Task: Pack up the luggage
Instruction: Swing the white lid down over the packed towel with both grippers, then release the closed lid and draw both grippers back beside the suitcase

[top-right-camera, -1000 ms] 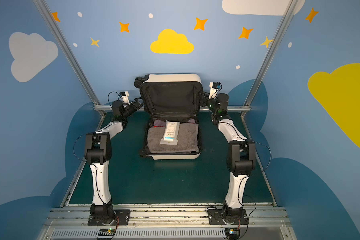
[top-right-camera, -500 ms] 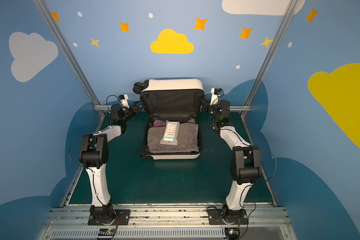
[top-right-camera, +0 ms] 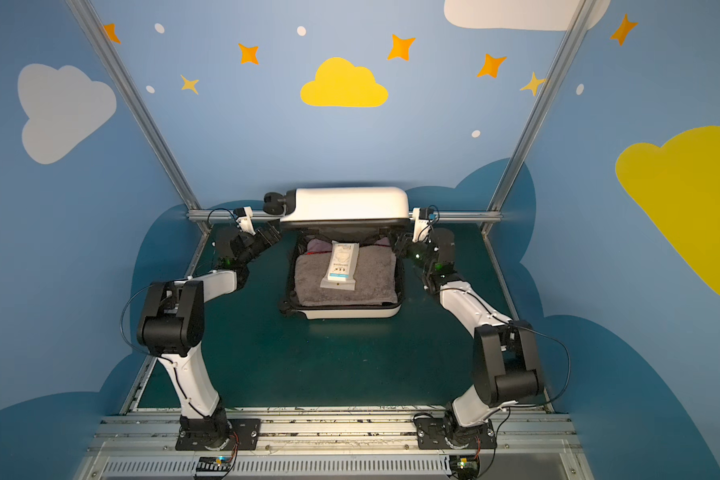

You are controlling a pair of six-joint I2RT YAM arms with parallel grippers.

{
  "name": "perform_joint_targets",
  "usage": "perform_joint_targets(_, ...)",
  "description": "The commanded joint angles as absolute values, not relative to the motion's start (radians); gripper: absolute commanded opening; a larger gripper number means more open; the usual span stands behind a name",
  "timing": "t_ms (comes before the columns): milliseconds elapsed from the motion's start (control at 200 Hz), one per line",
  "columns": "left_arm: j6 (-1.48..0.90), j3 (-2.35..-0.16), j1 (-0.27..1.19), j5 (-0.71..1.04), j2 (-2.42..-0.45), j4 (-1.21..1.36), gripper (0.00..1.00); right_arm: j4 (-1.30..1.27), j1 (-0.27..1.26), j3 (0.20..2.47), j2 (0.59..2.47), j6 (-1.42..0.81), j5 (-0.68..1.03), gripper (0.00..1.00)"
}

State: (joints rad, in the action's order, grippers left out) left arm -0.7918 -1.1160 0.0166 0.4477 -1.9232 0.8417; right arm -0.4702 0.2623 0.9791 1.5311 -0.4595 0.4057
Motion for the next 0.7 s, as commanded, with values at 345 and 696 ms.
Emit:
perform_joint_targets(345, -0.826, -0.777, -0.096, 0.260, -1.595, 0.669, 1.00, 0.142, 0.287, 0.716, 1.143, -0.525, 0.257, 0.67)
perform_joint_targets(696, -0.691, -0.833, -0.107, 0.330, -1.444, 0.455, 0.99, 0.231, 0.300, 0.574, 0.785, -0.562, 0.226, 0.67)
